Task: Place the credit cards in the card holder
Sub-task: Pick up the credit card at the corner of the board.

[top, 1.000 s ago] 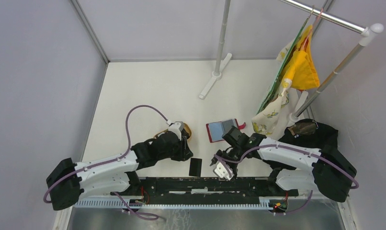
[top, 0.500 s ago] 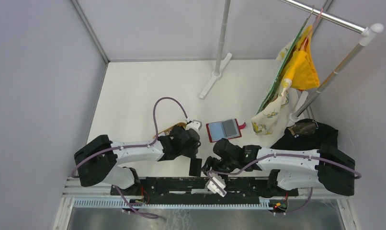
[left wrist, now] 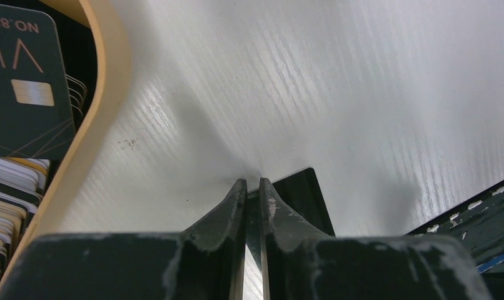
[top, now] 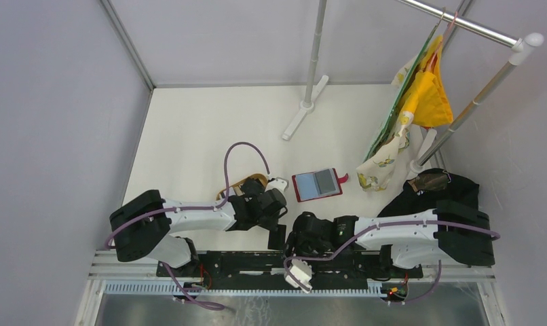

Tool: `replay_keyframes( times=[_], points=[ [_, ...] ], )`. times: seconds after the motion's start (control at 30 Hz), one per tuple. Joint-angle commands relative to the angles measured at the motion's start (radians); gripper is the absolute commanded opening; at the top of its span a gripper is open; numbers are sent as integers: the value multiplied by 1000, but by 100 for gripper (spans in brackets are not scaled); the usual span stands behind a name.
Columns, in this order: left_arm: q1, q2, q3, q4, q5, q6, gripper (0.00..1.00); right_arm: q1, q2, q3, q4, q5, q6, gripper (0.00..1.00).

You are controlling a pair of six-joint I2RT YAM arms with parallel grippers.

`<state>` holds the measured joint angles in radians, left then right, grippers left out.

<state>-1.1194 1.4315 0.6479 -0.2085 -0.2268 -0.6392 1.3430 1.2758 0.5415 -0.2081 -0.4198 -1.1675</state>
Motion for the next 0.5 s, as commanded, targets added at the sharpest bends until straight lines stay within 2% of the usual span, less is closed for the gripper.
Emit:
replay_keyframes(
  times=[0.0,0.47],
  points=[
    [-21,-34,-18,-19,-8,-37,18,30,21,29,47,88,35,67],
    [-61,-58,-34,-73,-41,-104,19,31,33,32,74,130,54,67]
  ],
)
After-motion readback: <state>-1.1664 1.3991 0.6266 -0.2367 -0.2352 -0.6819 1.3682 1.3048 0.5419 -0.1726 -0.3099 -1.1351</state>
